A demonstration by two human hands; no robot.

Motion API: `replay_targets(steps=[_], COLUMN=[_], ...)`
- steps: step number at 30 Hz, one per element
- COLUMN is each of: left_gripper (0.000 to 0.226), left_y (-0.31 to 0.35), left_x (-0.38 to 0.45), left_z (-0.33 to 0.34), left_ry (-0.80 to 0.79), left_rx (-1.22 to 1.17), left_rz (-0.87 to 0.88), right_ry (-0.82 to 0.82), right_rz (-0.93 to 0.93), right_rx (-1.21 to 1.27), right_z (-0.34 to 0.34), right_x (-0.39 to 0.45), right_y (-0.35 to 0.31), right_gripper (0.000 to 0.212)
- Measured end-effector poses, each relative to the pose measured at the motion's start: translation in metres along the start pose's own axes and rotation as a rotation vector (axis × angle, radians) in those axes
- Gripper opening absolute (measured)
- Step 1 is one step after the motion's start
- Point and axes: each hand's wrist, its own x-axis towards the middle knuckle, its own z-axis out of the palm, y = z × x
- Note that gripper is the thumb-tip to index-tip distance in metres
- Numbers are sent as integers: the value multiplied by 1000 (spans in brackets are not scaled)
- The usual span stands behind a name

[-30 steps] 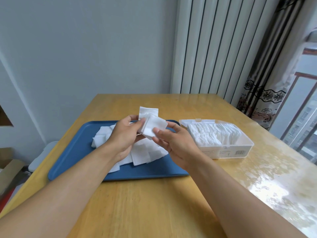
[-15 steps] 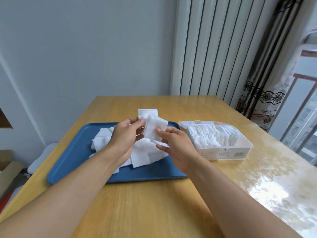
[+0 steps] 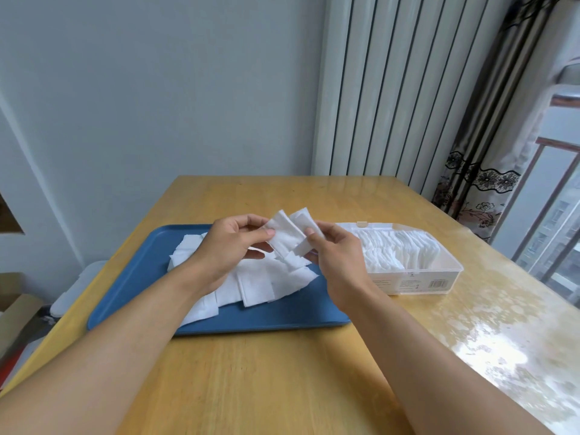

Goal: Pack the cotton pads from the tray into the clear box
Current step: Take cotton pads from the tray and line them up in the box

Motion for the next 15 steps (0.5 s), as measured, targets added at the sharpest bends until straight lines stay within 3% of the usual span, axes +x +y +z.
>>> replay_targets(steps=[5,15], left_gripper=[7,14], left_y=[-5,-6], left_x=[2,5], left_z=[-1,-11], left_ry=[29,-3], left_rx=[77,232], left_rz=[-1,34], right_ry=[-206,-345], right_rz=[97,240], right_rx=[137,218], right_z=[6,2], right_x=[-9,-11], right_y=[-3,-8], right_gripper=[19,25])
